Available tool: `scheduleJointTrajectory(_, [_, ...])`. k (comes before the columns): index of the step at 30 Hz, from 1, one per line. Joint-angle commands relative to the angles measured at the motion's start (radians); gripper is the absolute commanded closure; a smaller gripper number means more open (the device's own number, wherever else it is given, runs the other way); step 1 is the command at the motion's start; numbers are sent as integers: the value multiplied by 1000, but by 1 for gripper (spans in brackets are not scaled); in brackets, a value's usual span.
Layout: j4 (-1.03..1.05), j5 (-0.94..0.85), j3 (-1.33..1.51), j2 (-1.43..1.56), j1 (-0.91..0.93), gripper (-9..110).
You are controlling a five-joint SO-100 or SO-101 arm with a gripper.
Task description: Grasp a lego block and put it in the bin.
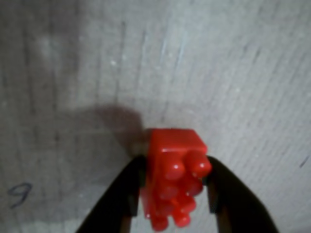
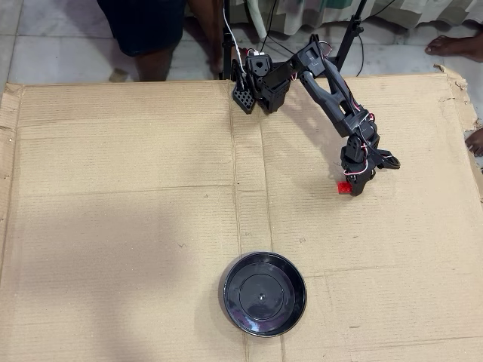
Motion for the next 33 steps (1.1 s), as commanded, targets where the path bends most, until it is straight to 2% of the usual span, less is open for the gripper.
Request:
scheduleJointTrajectory(1, [-11, -12, -23, 11, 14, 92])
scheduleJointTrajectory(4, [-11, -15, -31, 48, 26, 96])
scheduleJointTrajectory(8, [-23, -17, -32, 97, 41, 97])
scheduleJointTrajectory(19, [-245, -17, -34, 155, 167, 98])
scheduleJointTrajectory(33, [-581, -15, -34, 172, 448, 98])
